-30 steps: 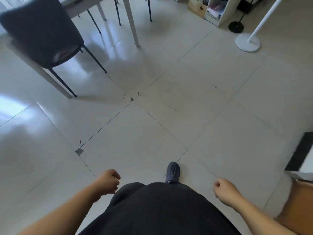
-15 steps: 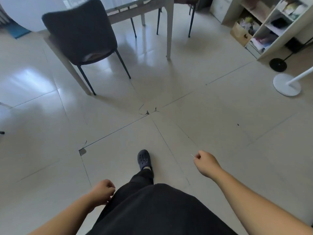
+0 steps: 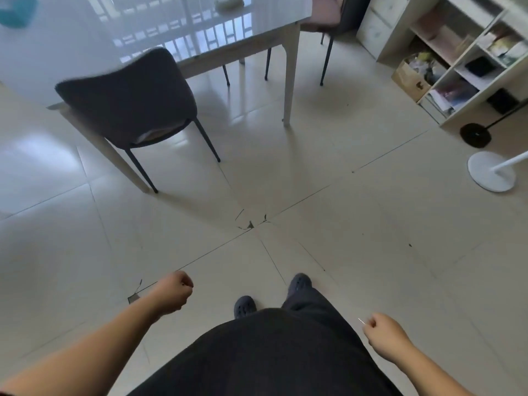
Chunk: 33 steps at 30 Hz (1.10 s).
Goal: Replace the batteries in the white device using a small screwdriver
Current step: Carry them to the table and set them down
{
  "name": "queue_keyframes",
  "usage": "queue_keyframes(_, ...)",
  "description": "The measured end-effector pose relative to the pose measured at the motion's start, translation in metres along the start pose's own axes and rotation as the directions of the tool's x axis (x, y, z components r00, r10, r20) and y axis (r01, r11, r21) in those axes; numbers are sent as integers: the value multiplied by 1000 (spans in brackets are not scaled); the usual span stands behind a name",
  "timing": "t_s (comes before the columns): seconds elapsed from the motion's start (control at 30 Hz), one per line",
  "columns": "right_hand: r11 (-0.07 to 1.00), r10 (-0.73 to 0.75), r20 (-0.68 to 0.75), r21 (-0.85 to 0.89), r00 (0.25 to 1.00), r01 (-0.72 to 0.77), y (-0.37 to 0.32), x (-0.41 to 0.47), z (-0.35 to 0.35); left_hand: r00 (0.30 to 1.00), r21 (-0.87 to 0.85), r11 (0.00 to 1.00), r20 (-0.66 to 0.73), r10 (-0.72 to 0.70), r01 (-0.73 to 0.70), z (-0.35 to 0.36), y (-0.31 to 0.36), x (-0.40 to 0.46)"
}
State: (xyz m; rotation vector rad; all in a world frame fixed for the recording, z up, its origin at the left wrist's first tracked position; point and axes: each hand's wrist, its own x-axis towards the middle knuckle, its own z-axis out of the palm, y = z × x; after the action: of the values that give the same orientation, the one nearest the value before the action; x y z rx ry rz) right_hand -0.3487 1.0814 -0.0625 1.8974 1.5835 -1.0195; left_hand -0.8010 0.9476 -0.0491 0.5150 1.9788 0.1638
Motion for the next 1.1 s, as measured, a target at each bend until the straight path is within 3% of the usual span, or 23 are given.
queue_keyframes(0.2,999,3,11,47,1000,-4,-39,77,-58,998,17,1000,63,-2,1,4,85,51)
queue_keyframes(0.37,990,-110,86,-74,990,116,-108,155,-143,993,16,998,99,-70,68,-4,152,83)
queue_keyframes(0.57,952,-261,63,-149,963,268,-222,239,-263,992,-176,978,-27,-120,114,-41,228,118)
queue_keyframes(0.67,937,-334,31,-96,942,335,-290,262,-307,989,-220,965,-19,-148,140,-58,251,132)
queue_keyframes(0.9,890,-442,67,-87,894,447,-420,296,-344,979,-253,946,30,-200,201,-101,283,189)
queue_keyframes(1.1,913,-356,135,-163,925,375,-457,321,-355,980,-85,979,90,-179,187,-172,308,259)
